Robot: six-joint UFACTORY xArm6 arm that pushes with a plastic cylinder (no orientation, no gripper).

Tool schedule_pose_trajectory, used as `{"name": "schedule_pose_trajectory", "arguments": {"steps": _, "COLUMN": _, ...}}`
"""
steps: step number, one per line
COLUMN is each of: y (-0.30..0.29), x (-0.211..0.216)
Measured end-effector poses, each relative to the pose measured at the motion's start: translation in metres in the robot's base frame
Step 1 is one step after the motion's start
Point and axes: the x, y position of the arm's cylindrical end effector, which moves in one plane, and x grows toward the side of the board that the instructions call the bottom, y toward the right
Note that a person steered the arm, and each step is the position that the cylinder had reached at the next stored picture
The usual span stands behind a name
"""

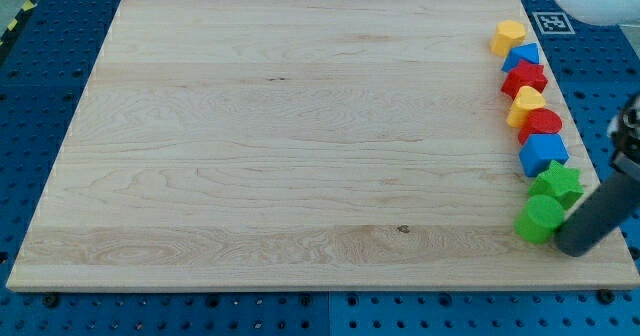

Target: Place the green circle at the left of the green star

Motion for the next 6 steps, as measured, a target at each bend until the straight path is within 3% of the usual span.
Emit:
{"name": "schedule_pose_trajectory", "arguments": {"steps": 2, "y": -0.014, "x": -0.004}}
{"name": "schedule_pose_trajectory", "arguments": {"steps": 5, "y": 0.033, "x": 0.004}}
{"name": "schedule_pose_trajectory", "arguments": {"steps": 6, "y": 0.004, "x": -0.005}}
